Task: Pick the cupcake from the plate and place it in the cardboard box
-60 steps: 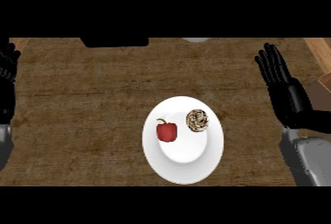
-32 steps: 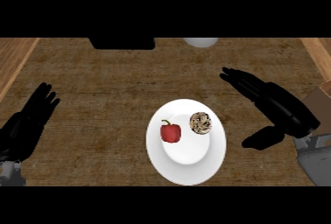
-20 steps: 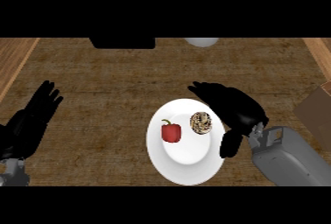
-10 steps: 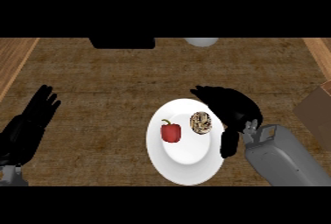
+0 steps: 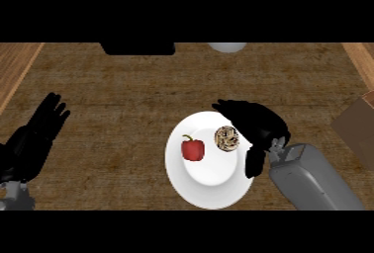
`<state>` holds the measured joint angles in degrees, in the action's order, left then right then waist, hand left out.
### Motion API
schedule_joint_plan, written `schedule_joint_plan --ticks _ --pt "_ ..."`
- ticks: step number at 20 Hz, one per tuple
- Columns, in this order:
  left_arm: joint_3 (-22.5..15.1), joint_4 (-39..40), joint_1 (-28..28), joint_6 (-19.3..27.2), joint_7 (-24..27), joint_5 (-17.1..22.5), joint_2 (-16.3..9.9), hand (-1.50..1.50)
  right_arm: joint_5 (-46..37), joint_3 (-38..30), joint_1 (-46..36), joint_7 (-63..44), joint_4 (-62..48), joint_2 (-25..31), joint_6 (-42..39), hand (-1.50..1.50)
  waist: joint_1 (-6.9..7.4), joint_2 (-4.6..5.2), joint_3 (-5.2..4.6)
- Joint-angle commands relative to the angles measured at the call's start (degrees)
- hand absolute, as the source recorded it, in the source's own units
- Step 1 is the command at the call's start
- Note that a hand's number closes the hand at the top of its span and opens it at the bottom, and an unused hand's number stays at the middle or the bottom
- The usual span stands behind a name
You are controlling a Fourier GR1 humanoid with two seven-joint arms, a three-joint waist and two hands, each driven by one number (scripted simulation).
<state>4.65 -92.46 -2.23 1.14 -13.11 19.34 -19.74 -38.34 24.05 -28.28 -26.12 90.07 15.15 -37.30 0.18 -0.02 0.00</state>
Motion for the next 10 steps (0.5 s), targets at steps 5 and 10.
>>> schedule_joint_plan --ticks 5,10 --pt "2.29 -4.53 1.61 -1.59 -2.37 -1.1 0.68 0.0 -7.72 0.03 1.59 6.41 -1.53 -1.62 2.82 -1.5 0.09 -0.02 0.01" --pt "0.25 -8.7 5.74 -1.2 -2.94 -2.67 3.7 0.0 -11.22 0.31 -1.25 3.91 -7.95 -7.41 3.37 -1.5 0.39 -0.03 0.01"
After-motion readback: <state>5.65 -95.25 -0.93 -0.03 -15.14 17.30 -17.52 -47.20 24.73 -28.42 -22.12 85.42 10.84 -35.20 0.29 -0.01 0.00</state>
